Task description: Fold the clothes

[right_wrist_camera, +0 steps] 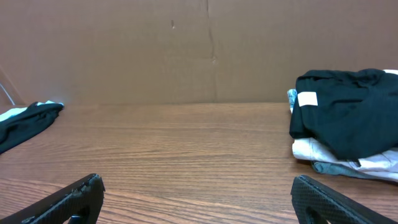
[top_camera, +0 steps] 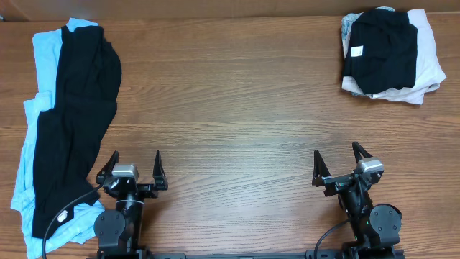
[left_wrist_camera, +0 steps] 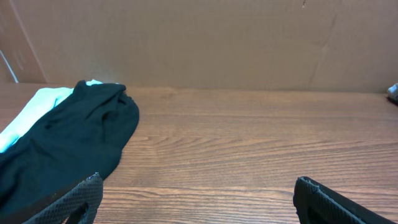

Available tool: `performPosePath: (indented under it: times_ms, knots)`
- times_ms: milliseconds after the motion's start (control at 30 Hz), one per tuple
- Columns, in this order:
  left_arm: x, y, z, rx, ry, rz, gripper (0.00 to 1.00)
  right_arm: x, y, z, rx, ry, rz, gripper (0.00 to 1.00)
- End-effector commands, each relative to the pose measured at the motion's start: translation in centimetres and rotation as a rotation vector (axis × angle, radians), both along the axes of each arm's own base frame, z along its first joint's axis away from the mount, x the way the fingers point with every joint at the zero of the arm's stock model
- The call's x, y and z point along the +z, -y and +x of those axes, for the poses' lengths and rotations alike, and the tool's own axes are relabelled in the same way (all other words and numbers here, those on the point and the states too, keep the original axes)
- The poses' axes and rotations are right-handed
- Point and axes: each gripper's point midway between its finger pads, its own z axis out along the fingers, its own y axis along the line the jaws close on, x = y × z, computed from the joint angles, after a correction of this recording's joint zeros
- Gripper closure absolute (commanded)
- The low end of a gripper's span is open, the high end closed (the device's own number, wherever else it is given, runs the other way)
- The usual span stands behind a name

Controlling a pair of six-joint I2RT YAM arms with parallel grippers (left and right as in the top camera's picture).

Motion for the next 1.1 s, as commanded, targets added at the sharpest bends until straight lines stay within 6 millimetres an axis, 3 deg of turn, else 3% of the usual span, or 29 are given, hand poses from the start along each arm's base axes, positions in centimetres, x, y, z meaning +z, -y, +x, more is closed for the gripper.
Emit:
performPosePath:
  times_ms: [0,1067]
  knots:
    - [-0.06,-0.13,-0.02,0.009,0.001,-0.009,0.0,-0.17,0.11,0.03,-0.008,0.003,0.008,0.0]
    - [-0.06,-0.18,-0.02,0.009,0.002,0.035,0.0,-0.21,0.61,0.14,-0.037,0.004,-0.004,0.0]
